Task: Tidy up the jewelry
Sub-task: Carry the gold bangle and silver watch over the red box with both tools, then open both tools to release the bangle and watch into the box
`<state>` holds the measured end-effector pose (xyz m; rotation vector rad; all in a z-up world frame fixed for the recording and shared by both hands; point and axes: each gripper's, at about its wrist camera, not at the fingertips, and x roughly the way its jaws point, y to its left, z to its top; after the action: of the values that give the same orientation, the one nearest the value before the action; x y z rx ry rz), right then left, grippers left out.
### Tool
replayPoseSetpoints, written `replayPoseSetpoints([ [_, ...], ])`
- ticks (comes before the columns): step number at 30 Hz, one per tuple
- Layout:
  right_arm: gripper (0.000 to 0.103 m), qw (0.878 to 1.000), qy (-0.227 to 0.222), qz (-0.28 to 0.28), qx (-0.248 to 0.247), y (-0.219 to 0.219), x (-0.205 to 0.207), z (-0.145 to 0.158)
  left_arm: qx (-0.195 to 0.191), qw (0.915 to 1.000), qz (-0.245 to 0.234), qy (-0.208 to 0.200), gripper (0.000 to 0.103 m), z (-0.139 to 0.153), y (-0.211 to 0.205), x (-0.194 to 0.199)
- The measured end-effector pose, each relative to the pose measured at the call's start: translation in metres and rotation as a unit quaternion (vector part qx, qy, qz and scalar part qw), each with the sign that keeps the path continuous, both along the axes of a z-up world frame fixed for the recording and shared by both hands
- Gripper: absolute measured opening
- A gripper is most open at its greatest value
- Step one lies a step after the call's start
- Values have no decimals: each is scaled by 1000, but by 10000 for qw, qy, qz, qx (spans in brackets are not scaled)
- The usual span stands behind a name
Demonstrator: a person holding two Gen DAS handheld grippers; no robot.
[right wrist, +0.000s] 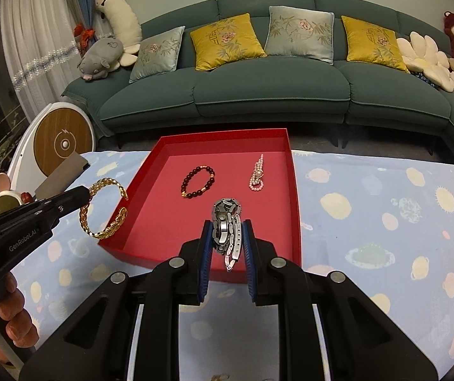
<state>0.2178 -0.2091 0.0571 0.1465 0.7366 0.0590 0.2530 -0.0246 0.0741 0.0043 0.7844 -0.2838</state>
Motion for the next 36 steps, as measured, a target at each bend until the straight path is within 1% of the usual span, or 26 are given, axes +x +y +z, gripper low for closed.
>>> replayPoseSetpoints([
  [4, 18, 9999, 126, -42, 8, -5, 28, -15, 201, 9998, -50, 23, 1, -16, -9, 21],
  [10, 18, 9996, 269, -11, -45, -4, 57, -36, 281, 9994, -40, 180, 1, -41, -20, 48],
  [17, 18, 9993, 366, -80, 10, -10, 77, -54, 420, 9986, 43, 327, 1, -62, -20, 64],
  [21, 18, 9991, 424, -82, -55, -8, 81, -62, 418, 9983, 89, 406, 2, -68, -18, 69],
  [23, 18, 9991, 414, -87, -67, -8, 81, -62, 466, 9979, 119, 437, 2, -70, -18, 71],
  [25, 20, 9993, 335, -133, -100, -9, 79, -59, 523, 9979, 155, 347, 3, -70, -19, 68],
  [26, 20, 9994, 308, -128, -94, -9, 78, -56, 582, 9977, 153, 297, 5, -69, -20, 67],
  [27, 20, 9995, 287, -131, -94, -9, 78, -55, 646, 9975, 162, 257, 8, -68, -21, 66],
  [30, 20, 9996, 230, -153, -92, -9, 75, -49, 718, 9971, 164, 175, 13, -63, -21, 61],
  [35, 20, 9998, 113, -84, -120, -5, 55, -28, 716, 9974, 98, 21, 16, -44, -19, 40],
  [36, 21, 9998, 82, -65, -158, -4, 49, -23, 698, 9975, 83, -13, 18, -38, -19, 33],
])
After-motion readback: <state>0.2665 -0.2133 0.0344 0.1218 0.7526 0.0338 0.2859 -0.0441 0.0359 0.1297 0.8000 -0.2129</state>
